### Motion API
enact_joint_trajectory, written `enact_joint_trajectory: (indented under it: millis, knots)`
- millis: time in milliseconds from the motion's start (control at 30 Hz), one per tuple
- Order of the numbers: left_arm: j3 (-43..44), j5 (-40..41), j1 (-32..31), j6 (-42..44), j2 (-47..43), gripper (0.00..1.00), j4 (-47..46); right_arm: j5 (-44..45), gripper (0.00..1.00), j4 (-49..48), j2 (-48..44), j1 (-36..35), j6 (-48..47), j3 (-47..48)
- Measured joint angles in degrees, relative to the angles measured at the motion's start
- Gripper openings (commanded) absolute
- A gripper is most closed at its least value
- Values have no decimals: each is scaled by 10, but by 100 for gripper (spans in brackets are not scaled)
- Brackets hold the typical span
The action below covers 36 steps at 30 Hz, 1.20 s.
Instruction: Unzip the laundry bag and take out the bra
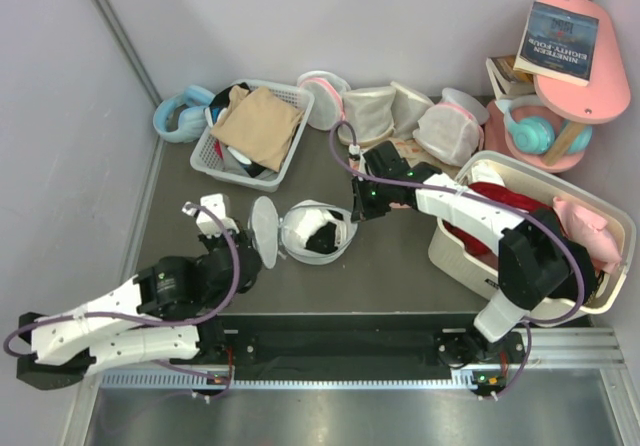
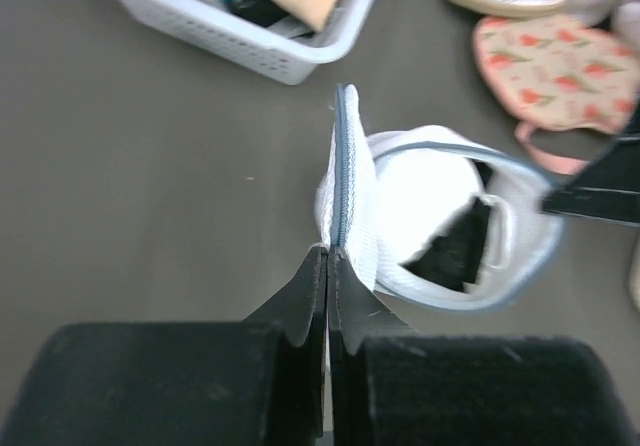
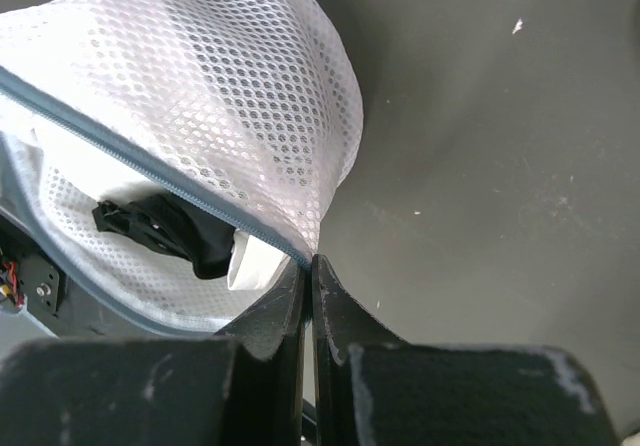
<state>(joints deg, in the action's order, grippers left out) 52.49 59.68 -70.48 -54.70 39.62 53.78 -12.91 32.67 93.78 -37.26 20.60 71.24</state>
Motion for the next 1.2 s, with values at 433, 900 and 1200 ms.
enact_joint_trajectory:
  millis: [433, 900, 1200]
  knots:
    - [-39, -174, 342, 144, 81, 5, -111, 9, 0, 16, -16, 0, -1, 0]
    - [-37, -278, 452, 174, 163, 99, -139, 39, 57, 50, -17, 0, -28, 21]
    - [-41, -386, 452, 195, 98, 99, -164, 59, 69, 80, -48, 0, -61, 86]
